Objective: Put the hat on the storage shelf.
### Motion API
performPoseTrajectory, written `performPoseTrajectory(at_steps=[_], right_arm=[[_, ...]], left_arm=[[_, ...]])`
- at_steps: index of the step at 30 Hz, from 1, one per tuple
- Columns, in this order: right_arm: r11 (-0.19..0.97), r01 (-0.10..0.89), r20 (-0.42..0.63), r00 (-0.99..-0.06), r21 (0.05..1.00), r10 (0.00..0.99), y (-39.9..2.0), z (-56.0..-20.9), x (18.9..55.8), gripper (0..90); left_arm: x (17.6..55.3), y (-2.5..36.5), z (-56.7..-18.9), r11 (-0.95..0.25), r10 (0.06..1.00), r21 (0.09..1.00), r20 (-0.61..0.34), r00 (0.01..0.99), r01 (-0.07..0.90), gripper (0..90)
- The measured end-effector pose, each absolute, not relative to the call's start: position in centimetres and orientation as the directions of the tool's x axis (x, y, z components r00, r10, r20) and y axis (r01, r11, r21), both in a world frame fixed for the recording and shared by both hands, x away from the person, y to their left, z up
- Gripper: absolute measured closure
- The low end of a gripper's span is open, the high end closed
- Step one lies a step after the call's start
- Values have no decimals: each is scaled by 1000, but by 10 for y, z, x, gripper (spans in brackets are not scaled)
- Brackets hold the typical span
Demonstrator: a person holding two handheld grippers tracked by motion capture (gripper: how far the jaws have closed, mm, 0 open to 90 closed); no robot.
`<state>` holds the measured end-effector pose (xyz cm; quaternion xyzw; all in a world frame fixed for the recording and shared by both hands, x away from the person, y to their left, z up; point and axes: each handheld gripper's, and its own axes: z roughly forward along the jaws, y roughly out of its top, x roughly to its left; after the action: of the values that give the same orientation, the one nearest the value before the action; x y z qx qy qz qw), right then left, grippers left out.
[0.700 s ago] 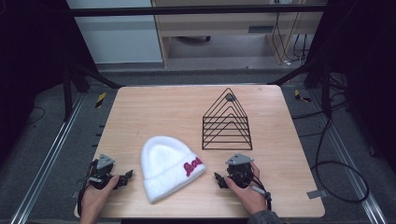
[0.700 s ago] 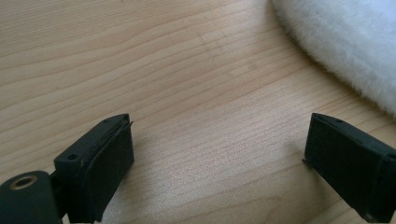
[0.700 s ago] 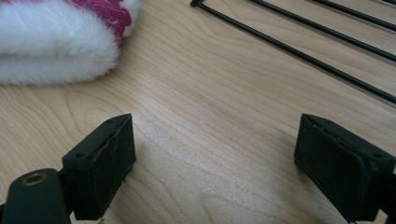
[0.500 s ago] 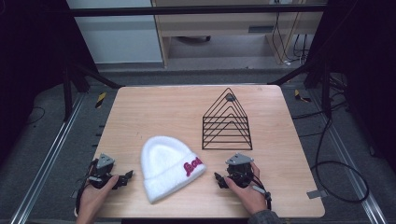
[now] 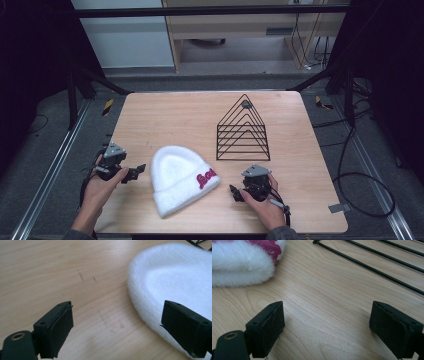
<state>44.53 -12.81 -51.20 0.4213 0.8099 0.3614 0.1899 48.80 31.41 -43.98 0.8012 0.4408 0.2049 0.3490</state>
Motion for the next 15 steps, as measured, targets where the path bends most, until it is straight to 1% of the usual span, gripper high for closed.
performPoseTrajectory(at_steps=[7, 10, 15], right_arm=[[378, 549, -5, -562, 745, 827, -127, -512, 445, 129], [378, 549, -6, -561, 745, 827, -127, -512, 444, 129], [378, 549, -6, -561, 745, 828, -127, -512, 444, 129]], left_arm=[[507, 294, -424, -424, 828, 714, 55, 558, 558, 104], [513, 286, -421, -446, 822, 699, 71, 565, 560, 109], [520, 274, -420, -458, 816, 698, 84, 572, 550, 117]])
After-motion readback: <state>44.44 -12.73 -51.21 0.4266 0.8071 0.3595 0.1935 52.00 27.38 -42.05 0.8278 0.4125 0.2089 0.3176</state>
